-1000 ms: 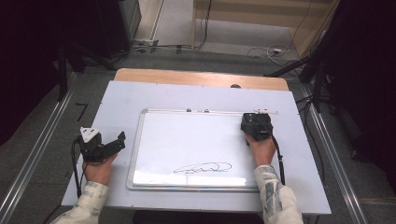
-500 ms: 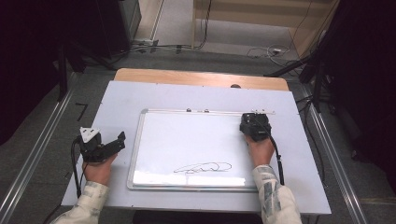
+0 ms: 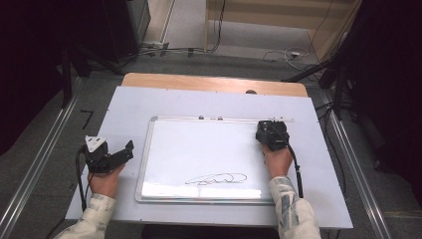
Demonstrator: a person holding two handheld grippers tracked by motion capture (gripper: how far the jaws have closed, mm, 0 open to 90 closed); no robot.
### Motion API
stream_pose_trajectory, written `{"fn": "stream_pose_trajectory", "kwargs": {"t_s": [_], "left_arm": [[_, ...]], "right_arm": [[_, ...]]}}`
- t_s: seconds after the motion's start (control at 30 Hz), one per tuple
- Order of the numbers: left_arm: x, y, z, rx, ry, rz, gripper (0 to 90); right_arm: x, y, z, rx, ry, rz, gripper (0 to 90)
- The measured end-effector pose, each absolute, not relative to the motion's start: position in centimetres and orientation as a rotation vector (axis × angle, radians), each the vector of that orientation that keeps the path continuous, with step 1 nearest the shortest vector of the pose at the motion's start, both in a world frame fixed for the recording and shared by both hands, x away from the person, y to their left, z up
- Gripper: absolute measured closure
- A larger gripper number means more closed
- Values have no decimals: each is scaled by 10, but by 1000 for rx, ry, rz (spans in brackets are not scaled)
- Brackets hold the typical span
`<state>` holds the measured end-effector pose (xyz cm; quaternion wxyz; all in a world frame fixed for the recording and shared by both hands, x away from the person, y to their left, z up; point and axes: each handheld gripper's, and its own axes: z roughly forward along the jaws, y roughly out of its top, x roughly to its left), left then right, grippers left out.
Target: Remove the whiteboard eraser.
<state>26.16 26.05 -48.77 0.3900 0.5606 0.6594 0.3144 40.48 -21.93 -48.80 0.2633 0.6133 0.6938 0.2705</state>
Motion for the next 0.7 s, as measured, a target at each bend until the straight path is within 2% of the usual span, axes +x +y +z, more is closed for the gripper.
{"fn": "stream_pose_trajectory", "kwargs": {"t_s": [0.3,0.7], "left_arm": [[262,261,-488,1420,1680,796,103],[262,261,-488,1426,1679,798,103]], "right_arm": [[401,-220,-486,1645,1907,725,385],[373,-224,-479,1594,1947,816,385]]}}
